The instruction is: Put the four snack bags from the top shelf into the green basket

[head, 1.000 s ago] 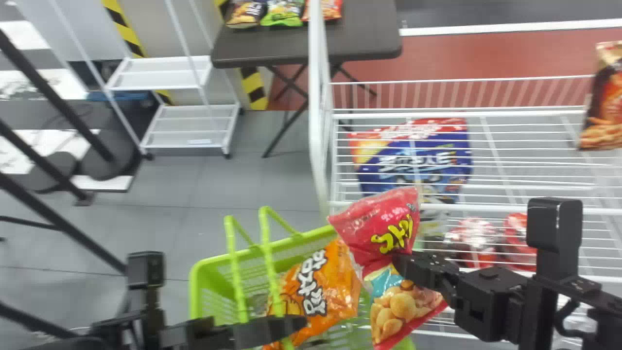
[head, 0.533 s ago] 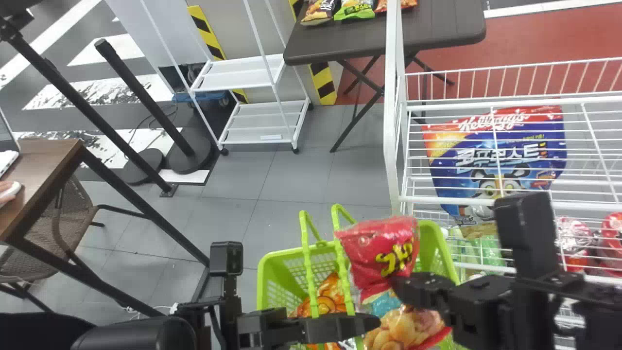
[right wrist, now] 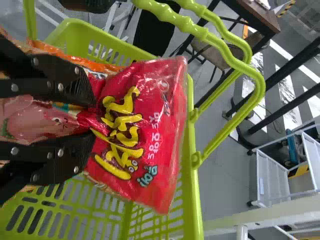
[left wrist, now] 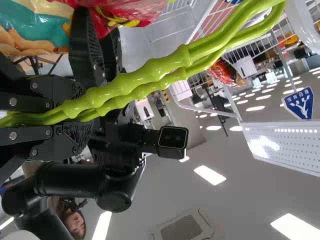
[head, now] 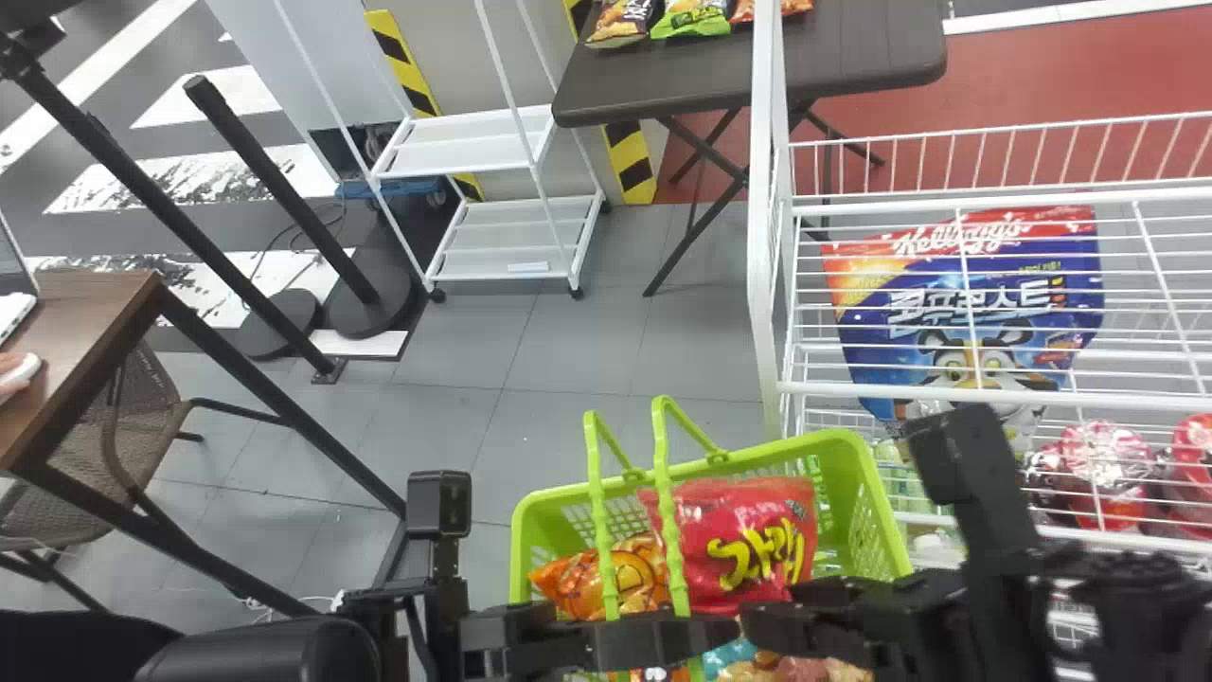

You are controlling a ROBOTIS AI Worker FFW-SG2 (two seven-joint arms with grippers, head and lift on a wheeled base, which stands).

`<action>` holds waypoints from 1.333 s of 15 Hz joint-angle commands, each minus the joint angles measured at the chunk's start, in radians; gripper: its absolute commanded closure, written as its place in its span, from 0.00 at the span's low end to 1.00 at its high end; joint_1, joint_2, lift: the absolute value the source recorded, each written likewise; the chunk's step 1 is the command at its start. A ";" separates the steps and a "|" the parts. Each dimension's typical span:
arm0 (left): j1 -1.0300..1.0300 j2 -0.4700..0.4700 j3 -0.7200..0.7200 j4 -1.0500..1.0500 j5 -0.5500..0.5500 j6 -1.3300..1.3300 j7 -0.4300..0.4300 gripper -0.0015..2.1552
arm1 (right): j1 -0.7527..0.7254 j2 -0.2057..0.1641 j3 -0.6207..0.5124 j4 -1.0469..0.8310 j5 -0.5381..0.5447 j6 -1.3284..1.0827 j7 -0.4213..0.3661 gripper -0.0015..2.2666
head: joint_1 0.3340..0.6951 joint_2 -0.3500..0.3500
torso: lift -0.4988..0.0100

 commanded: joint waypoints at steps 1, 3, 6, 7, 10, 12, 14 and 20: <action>0.000 0.000 0.004 0.004 0.000 -0.001 -0.010 1.00 | 0.027 0.000 -0.149 -0.065 -0.092 0.009 0.009 0.01 | 1.00 1.00 | 0.98; 0.002 0.000 0.010 0.006 0.003 -0.001 -0.010 1.00 | 0.036 0.003 -0.328 -0.114 -0.113 0.003 0.009 0.01 | 1.00 1.00 | 0.98; 0.002 0.000 0.017 0.007 0.006 -0.004 -0.010 1.00 | -0.042 -0.003 -0.522 -0.072 -0.027 -0.144 -0.012 0.01 | 1.00 0.84 | 0.98; 0.002 0.000 0.017 0.009 0.006 -0.004 -0.010 1.00 | -0.076 -0.003 -0.540 -0.029 0.048 -0.218 -0.017 0.01 | 1.00 0.74 | 0.98; 0.002 -0.003 0.017 0.009 0.005 -0.004 -0.010 1.00 | -0.231 -0.014 -0.566 0.221 0.246 -0.457 -0.057 0.01 | 1.00 0.38 | 0.98; 0.005 -0.004 0.021 0.012 0.006 -0.004 -0.010 1.00 | -0.335 -0.017 -0.572 0.386 0.329 -0.573 -0.074 0.01 | 1.00 0.27 | 0.98; 0.006 -0.006 0.036 0.018 0.006 -0.004 -0.010 1.00 | -0.442 -0.029 -0.594 0.549 0.395 -0.632 -0.075 0.01 | 1.00 0.21 | 0.98; 0.006 -0.008 0.070 0.060 0.018 -0.025 -0.010 1.00 | -0.646 -0.090 -0.641 0.896 0.553 -0.782 -0.109 0.01 | 1.00 0.07 | 0.98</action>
